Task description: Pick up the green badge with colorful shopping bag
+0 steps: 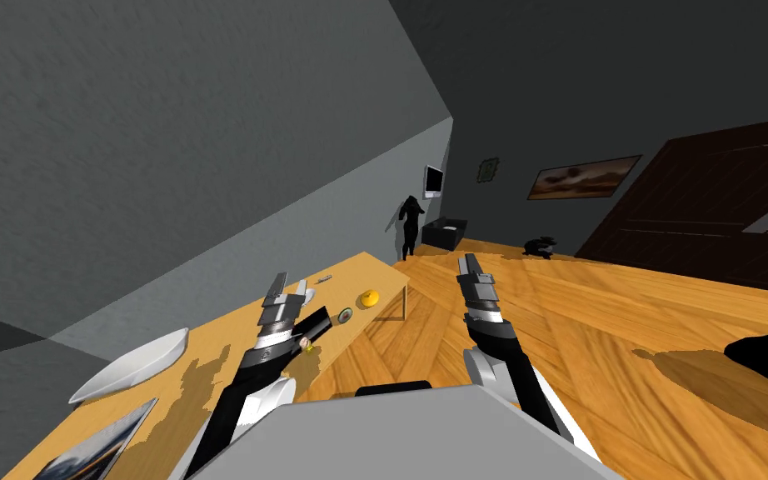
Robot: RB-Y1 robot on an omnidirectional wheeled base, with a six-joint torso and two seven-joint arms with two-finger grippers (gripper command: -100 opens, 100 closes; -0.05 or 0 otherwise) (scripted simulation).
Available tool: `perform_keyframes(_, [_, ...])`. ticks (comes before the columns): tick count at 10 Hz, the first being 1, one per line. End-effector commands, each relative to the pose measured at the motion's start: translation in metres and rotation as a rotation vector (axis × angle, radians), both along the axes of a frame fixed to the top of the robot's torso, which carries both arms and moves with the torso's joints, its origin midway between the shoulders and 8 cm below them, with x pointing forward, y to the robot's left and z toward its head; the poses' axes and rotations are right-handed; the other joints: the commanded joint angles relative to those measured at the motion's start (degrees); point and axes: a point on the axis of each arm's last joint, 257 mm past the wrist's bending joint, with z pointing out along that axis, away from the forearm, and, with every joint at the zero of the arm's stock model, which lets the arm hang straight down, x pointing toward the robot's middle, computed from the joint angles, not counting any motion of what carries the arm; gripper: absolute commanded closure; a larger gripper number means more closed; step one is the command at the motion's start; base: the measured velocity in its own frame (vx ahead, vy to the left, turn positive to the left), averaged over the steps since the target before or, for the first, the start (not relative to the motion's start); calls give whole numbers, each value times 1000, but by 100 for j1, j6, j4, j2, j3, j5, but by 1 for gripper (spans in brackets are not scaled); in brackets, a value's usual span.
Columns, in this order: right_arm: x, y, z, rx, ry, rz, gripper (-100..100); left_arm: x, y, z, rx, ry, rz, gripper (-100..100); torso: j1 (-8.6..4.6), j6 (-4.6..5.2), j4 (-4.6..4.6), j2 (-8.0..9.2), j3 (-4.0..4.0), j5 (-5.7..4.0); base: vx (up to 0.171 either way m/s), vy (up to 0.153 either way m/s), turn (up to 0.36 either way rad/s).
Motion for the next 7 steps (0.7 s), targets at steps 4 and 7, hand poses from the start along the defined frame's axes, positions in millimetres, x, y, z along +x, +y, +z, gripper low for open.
perform_keyframes(4, [0, 0, 0, 0, 0, 0, 0, 11, 37, -45, -45, 166, 33, -100, 1, -3, 0, -3, -2, 0, -14, 5, -142])
perform_keyframes(7, [0, 0, 0, 0, 0, 0, 0, 12, 72, -85, -105, 299, 75, -100, 4, -3, 0, -1, 0, 1, -20, 11, -218])
